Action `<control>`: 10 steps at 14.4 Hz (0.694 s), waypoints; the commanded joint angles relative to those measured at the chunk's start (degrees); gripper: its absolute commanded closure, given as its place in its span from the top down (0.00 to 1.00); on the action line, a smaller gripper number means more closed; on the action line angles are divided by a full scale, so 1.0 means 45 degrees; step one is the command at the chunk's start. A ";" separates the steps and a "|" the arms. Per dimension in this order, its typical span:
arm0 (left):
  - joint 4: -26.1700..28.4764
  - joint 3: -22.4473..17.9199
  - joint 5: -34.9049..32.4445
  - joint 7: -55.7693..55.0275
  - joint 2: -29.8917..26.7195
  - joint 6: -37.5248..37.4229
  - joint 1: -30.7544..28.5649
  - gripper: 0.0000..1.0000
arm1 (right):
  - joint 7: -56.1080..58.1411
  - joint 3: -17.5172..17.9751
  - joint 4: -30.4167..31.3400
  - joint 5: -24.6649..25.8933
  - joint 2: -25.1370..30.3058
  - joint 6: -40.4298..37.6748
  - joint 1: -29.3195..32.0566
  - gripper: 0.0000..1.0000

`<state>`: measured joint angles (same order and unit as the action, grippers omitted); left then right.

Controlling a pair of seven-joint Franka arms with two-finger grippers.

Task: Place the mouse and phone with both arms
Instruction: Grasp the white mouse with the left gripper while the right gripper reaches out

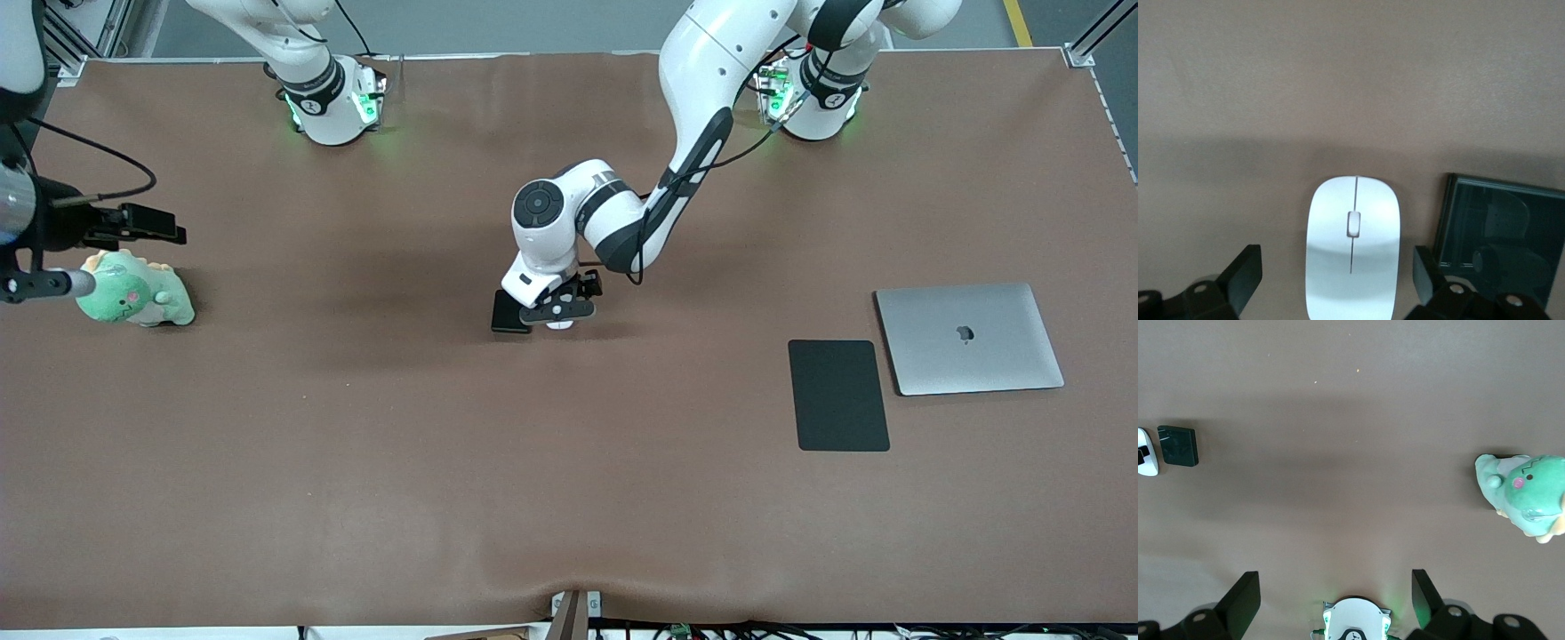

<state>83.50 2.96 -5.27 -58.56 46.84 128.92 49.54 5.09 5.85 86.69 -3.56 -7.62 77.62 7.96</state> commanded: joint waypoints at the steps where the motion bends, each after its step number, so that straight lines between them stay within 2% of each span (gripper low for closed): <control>1: -0.0334 -0.0072 -0.0275 -0.0052 0.0332 0.0219 0.0124 1.00 | 0.0137 0.0048 -0.0378 -0.0185 -0.0064 -0.0217 0.0027 1.00; 10: -0.0354 -0.0092 -0.0275 -0.0130 0.0645 0.0492 0.0300 1.00 | 0.0040 0.0068 -0.0320 -0.0204 -0.0690 -0.0276 -0.0715 1.00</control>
<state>83.43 2.96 -5.27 -58.56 48.53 130.06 50.12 5.26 6.13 86.33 -3.70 -9.92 77.16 5.12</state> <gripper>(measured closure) 0.000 0.000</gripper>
